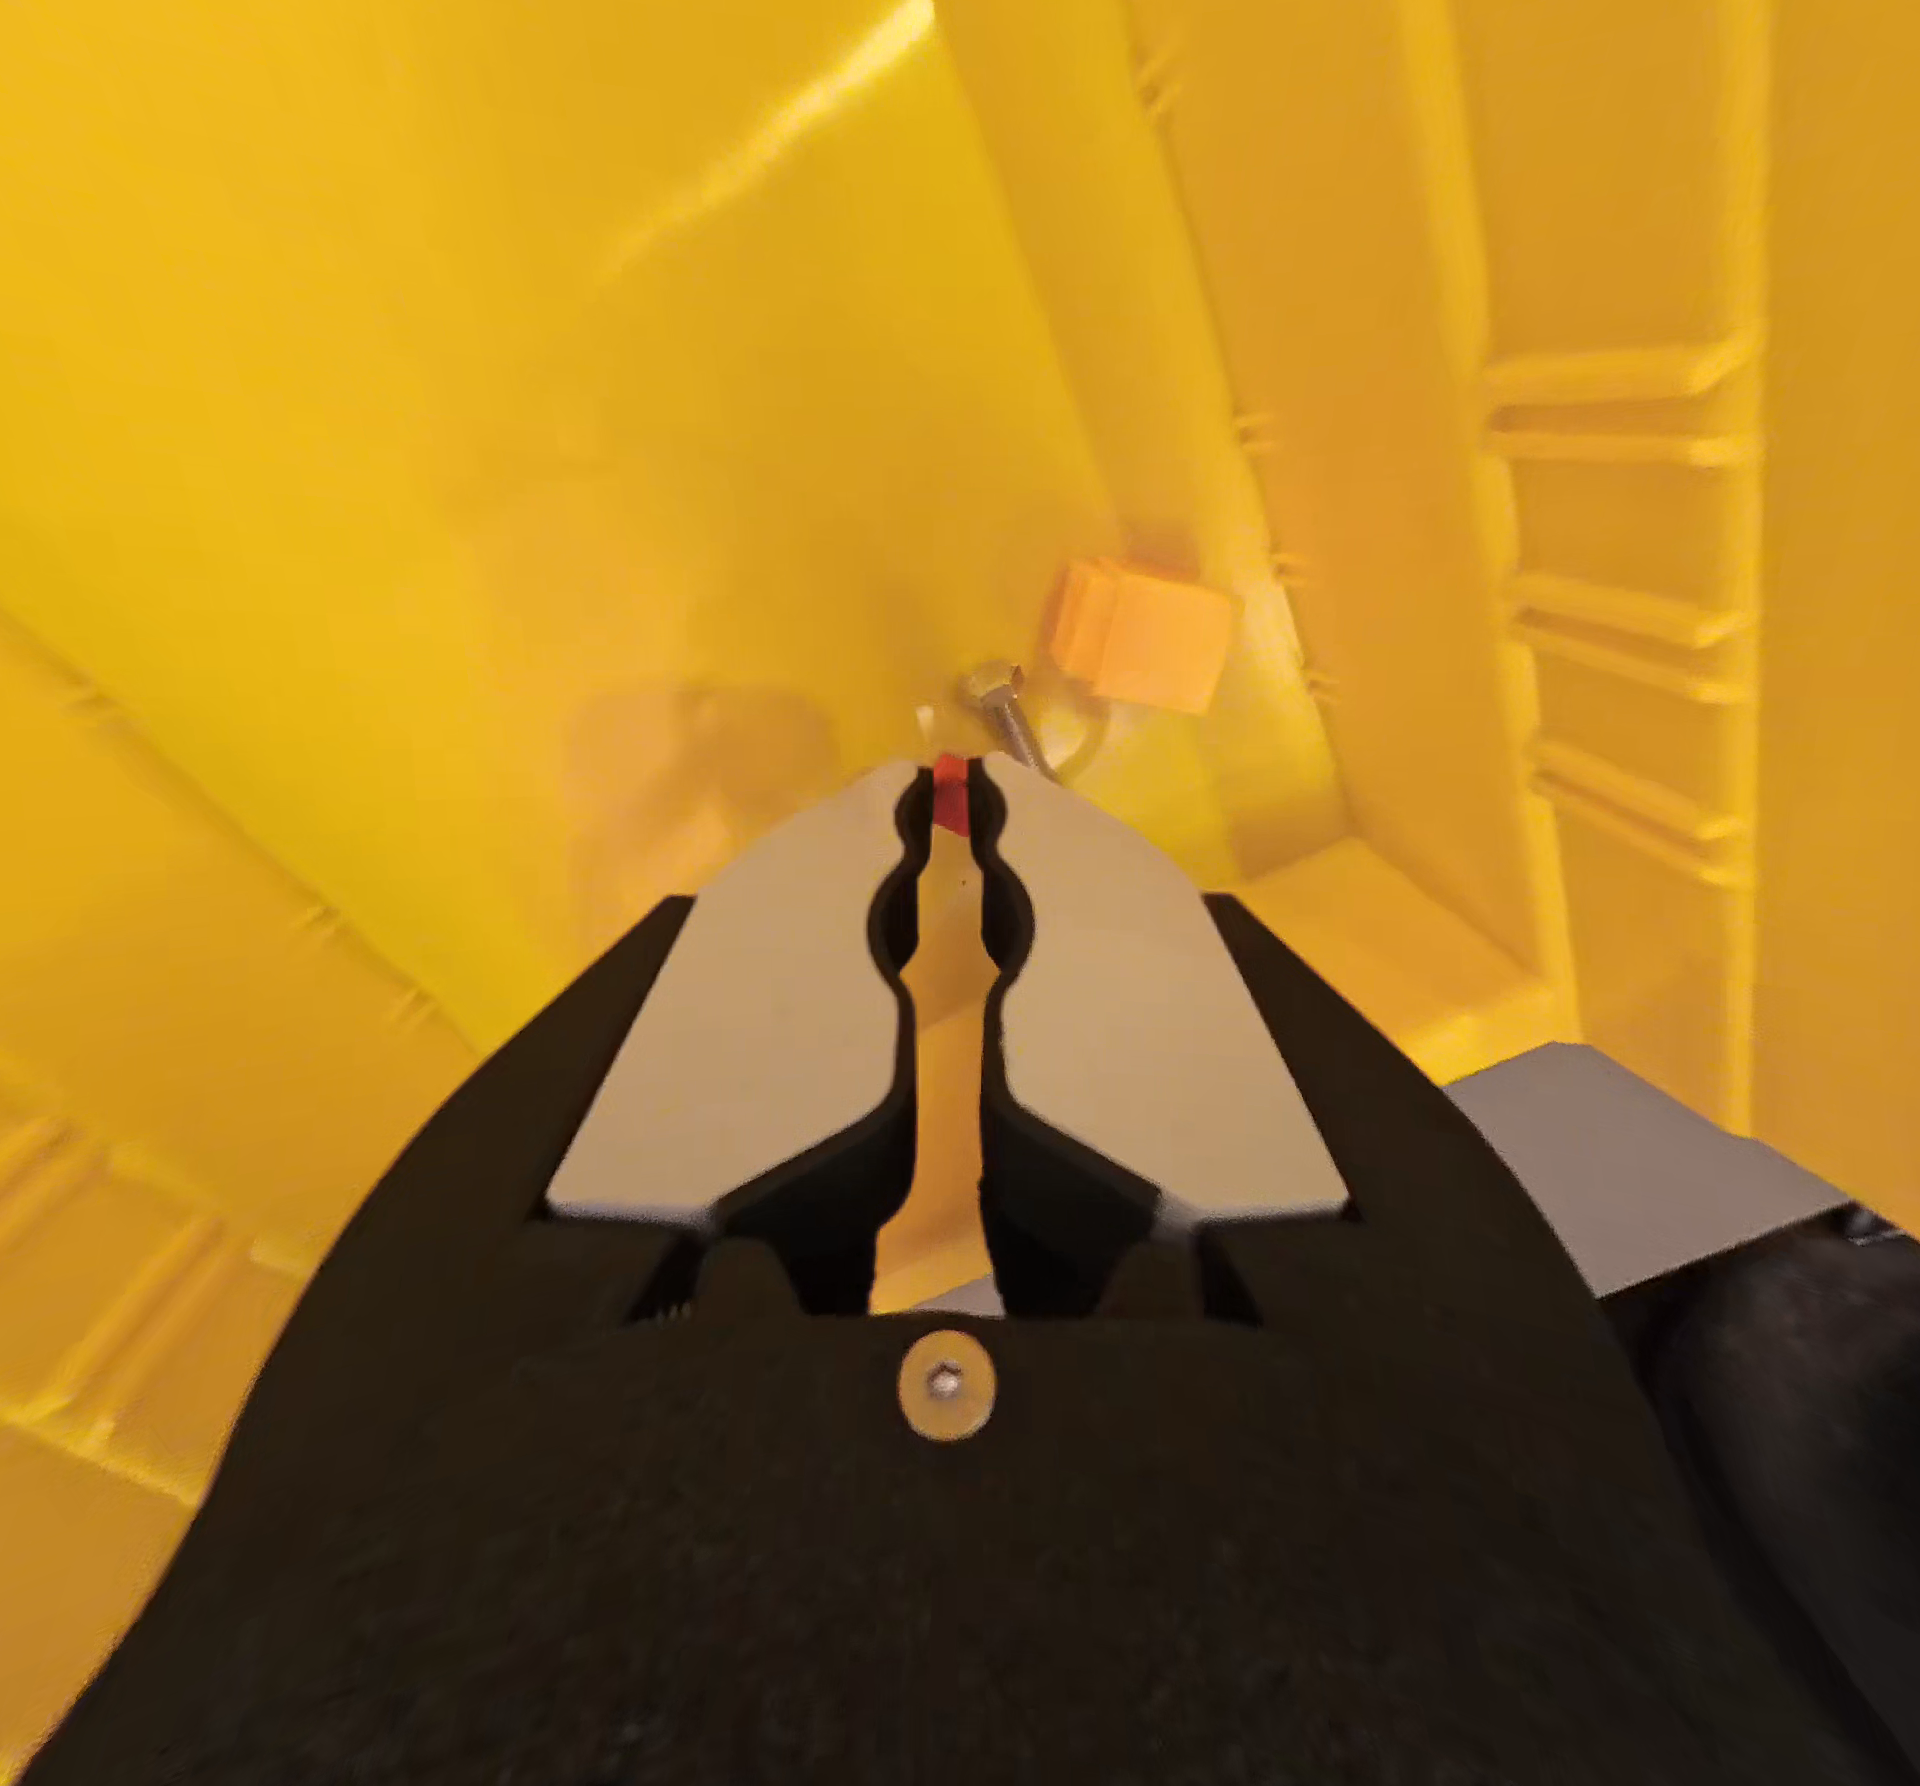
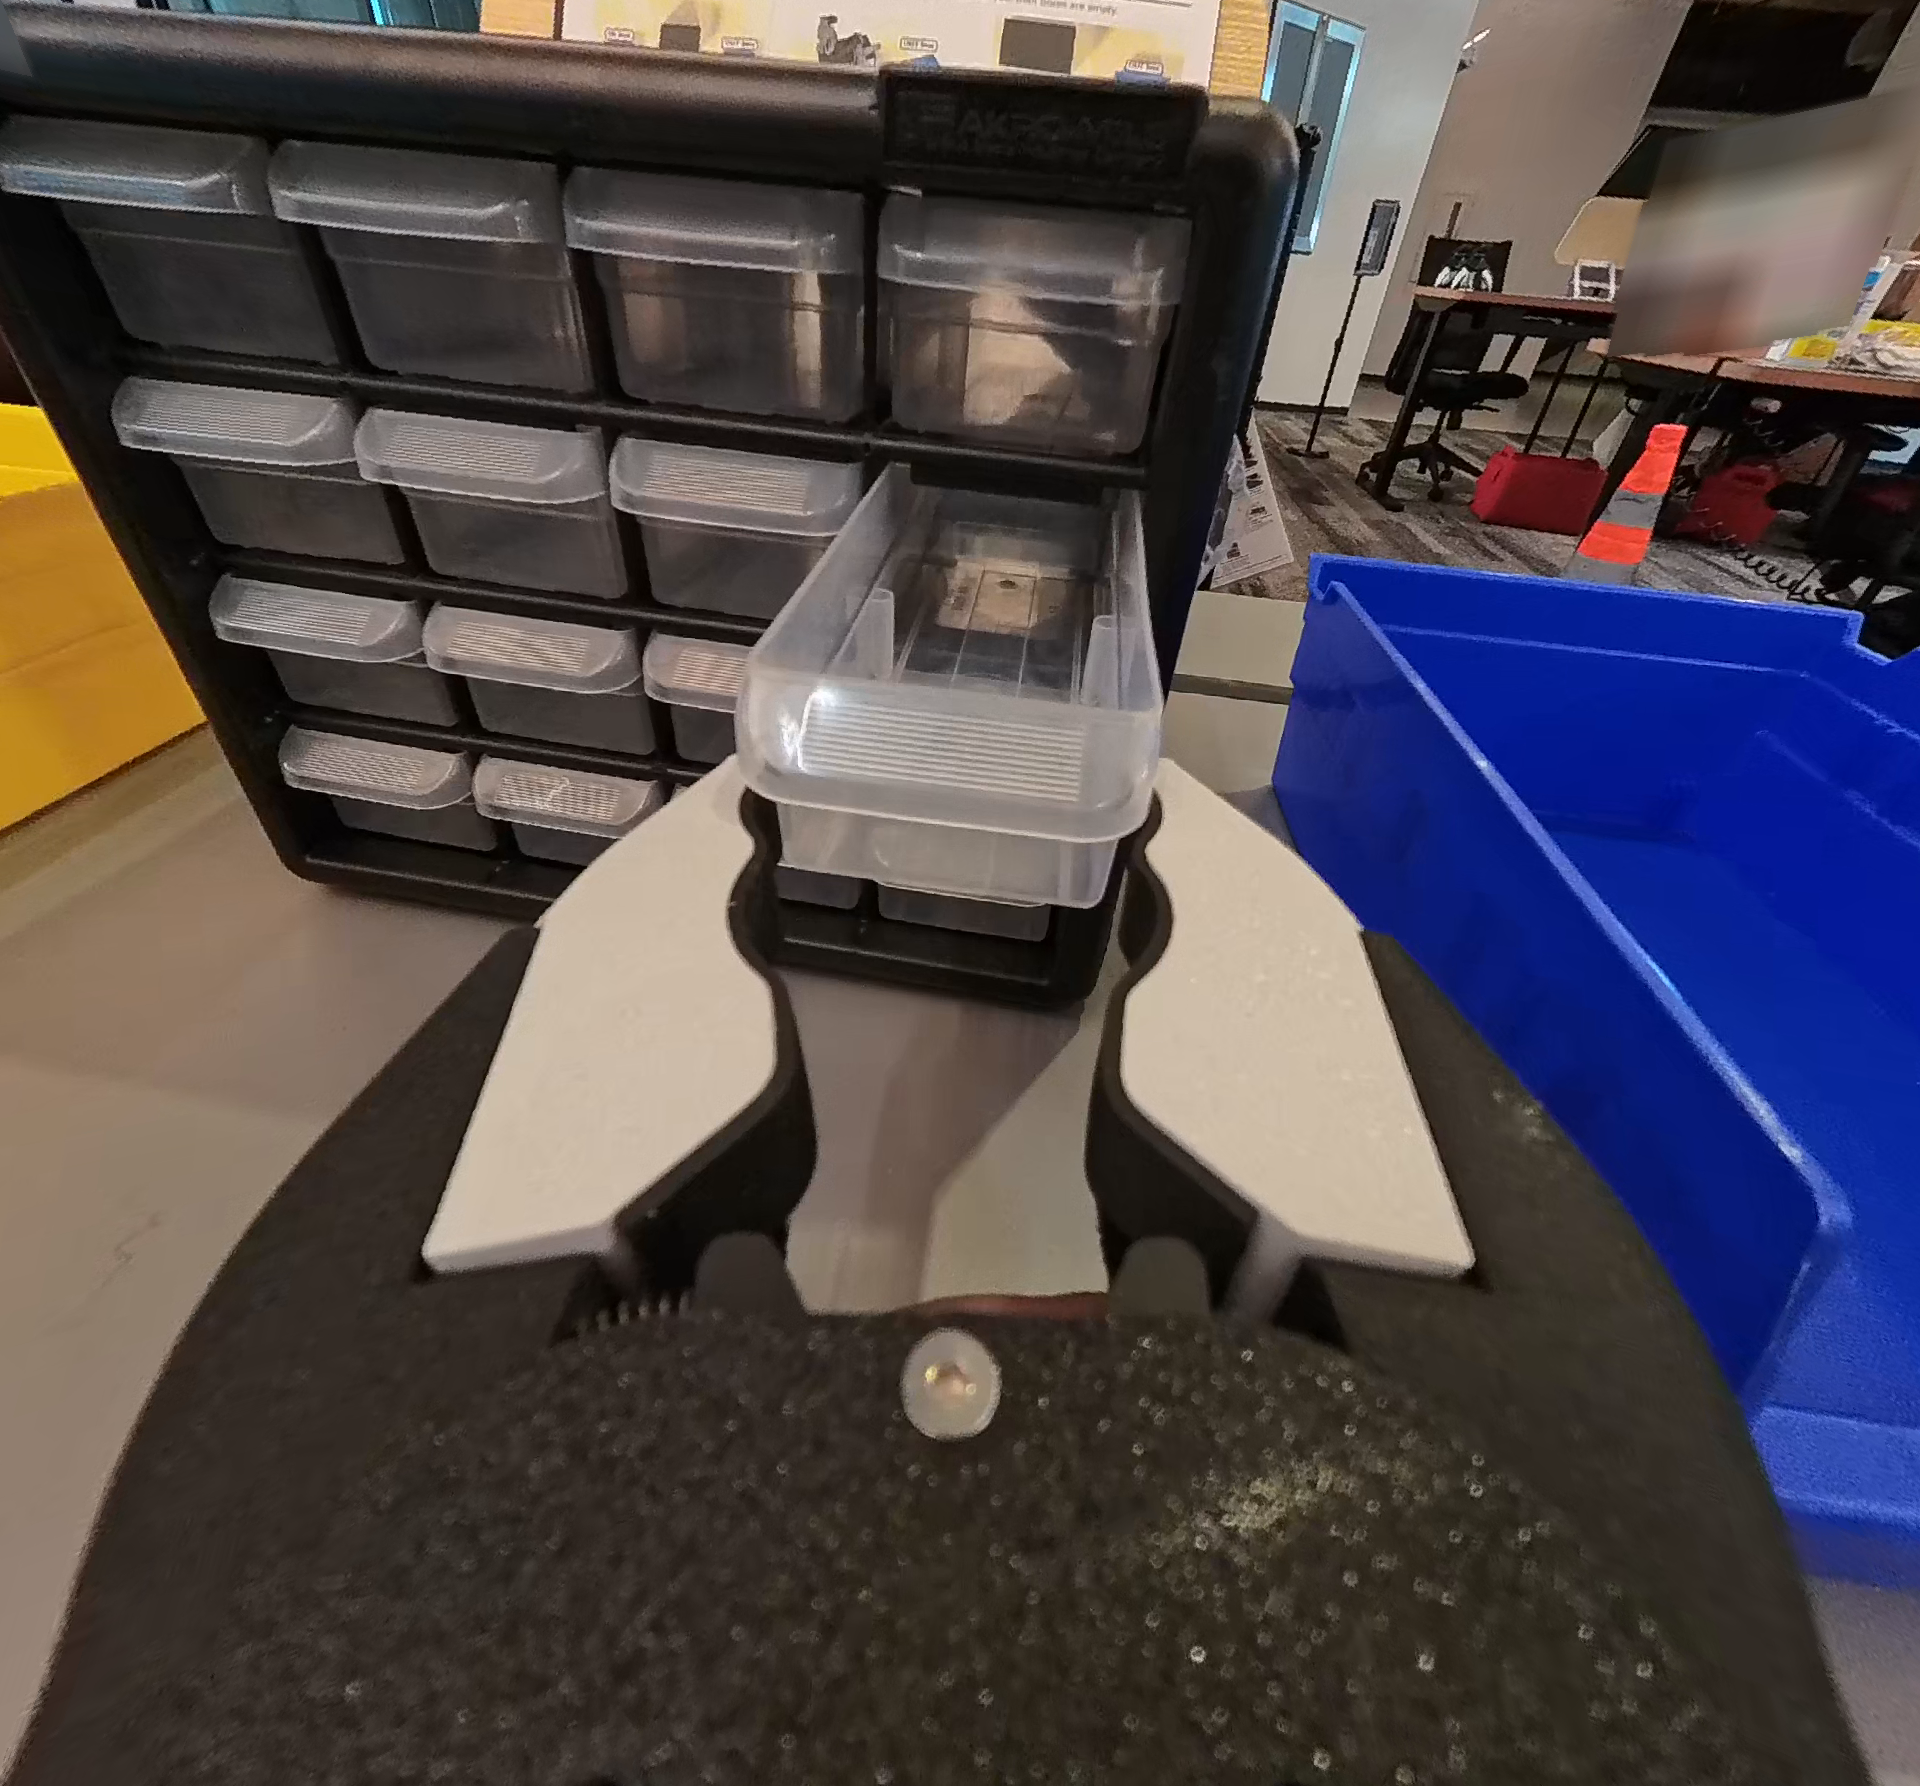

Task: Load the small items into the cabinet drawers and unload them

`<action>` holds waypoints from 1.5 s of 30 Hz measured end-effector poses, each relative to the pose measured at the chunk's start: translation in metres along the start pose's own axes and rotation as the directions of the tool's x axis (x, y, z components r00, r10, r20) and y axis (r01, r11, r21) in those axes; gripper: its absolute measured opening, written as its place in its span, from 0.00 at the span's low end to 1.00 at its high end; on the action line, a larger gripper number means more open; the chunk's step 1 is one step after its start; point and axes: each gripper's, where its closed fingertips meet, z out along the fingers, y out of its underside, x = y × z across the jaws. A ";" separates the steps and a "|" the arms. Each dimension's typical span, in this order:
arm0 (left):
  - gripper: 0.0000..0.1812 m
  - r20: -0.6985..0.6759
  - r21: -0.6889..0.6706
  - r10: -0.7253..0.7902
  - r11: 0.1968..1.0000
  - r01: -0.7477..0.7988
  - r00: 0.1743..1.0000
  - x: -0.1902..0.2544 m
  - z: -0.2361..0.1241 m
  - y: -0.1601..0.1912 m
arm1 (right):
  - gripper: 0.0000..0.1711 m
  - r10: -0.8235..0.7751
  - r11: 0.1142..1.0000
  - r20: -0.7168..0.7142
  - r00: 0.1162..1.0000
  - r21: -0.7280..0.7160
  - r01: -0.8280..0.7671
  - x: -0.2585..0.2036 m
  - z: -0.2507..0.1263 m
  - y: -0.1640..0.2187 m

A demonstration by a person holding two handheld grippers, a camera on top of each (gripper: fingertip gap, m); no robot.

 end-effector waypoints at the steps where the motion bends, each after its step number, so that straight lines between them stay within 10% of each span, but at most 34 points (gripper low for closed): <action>1: 0.03 -0.012 0.000 -0.017 1.000 0.017 1.000 0.001 0.000 0.000 | 0.37 0.000 1.000 0.000 1.000 0.001 0.000 0.000 0.000 0.000; 16: 0.00 -0.064 0.065 -0.001 0.998 0.005 0.998 0.004 -0.022 0.003 | 0.37 0.004 1.000 0.002 1.000 -0.004 -0.004 0.000 0.000 0.000; 23: 0.22 -0.088 -0.059 0.040 0.997 -0.045 0.995 0.018 -0.016 0.012 | 0.37 0.006 1.000 0.003 1.000 -0.007 -0.006 0.000 0.000 0.000; 37: 0.07 -0.093 -0.156 -0.072 0.986 0.057 0.993 0.014 0.000 0.013 | 0.37 0.008 1.000 0.007 1.000 -0.010 -0.008 0.000 0.000 0.000; 45: 0.06 -0.281 0.383 0.249 0.915 -0.130 0.927 0.115 -0.136 -0.051 | 0.37 0.002 1.000 0.006 1.000 -0.007 -0.002 0.000 0.000 0.000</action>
